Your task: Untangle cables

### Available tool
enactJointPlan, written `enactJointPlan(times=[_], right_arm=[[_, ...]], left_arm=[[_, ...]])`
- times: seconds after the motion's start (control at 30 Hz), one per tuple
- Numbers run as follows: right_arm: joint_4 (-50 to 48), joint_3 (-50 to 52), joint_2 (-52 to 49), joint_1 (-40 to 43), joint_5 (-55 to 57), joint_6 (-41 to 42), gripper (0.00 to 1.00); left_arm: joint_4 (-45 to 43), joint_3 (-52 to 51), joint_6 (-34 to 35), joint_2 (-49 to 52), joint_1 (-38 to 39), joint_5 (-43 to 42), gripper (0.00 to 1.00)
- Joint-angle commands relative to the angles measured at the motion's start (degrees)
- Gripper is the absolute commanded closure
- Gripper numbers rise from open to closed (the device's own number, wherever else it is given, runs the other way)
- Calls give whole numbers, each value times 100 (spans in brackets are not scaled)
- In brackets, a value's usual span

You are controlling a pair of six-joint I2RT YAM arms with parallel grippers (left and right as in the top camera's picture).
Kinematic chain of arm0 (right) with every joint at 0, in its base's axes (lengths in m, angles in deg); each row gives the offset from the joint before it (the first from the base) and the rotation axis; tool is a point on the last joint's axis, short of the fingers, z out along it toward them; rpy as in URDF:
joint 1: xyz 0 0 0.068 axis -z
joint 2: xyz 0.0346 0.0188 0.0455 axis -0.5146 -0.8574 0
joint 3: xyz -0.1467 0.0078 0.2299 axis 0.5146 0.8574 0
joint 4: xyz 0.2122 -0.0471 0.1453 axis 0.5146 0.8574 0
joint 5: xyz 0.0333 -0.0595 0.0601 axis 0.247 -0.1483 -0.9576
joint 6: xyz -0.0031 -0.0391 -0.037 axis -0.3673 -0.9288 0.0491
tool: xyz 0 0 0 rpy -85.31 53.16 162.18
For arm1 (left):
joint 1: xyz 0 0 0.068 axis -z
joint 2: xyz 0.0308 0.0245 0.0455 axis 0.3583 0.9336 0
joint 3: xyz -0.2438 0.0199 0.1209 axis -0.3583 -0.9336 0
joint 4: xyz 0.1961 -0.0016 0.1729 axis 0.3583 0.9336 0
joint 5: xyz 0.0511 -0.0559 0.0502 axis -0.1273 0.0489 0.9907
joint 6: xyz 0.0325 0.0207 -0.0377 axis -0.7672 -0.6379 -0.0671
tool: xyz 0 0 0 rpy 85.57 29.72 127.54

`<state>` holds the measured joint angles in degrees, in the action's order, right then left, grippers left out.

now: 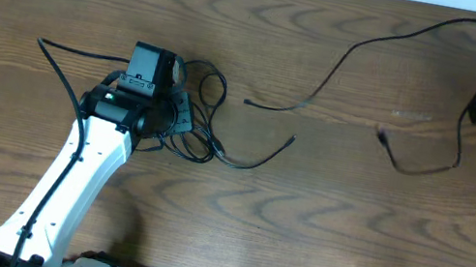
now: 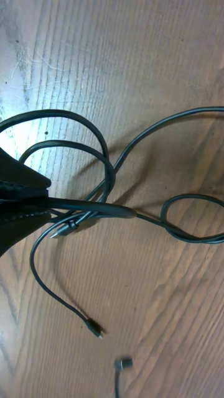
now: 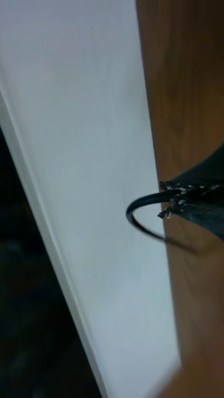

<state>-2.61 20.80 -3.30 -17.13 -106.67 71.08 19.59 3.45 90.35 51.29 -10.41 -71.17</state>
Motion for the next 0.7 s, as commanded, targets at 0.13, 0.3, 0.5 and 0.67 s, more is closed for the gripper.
enactJointPlan(times=[0.13, 0.3, 0.5, 0.67], right_arm=[[-782, -68, -815, 11, 1945, -981, 99], [-1759, -72, -1161, 11, 2483, -2105, 99], [-2267, -345, -1674, 155, 3346, -3554, 99], [-2271, -846, -2225, 546, 3344, -3930, 99]], left_arm=[[4, -7, -11, 2, -11, -79, 92], [4, -7, -11, 2, -11, -79, 92], [4, -7, -11, 2, -11, -76, 92], [2, -7, -11, 2, -11, -74, 92]])
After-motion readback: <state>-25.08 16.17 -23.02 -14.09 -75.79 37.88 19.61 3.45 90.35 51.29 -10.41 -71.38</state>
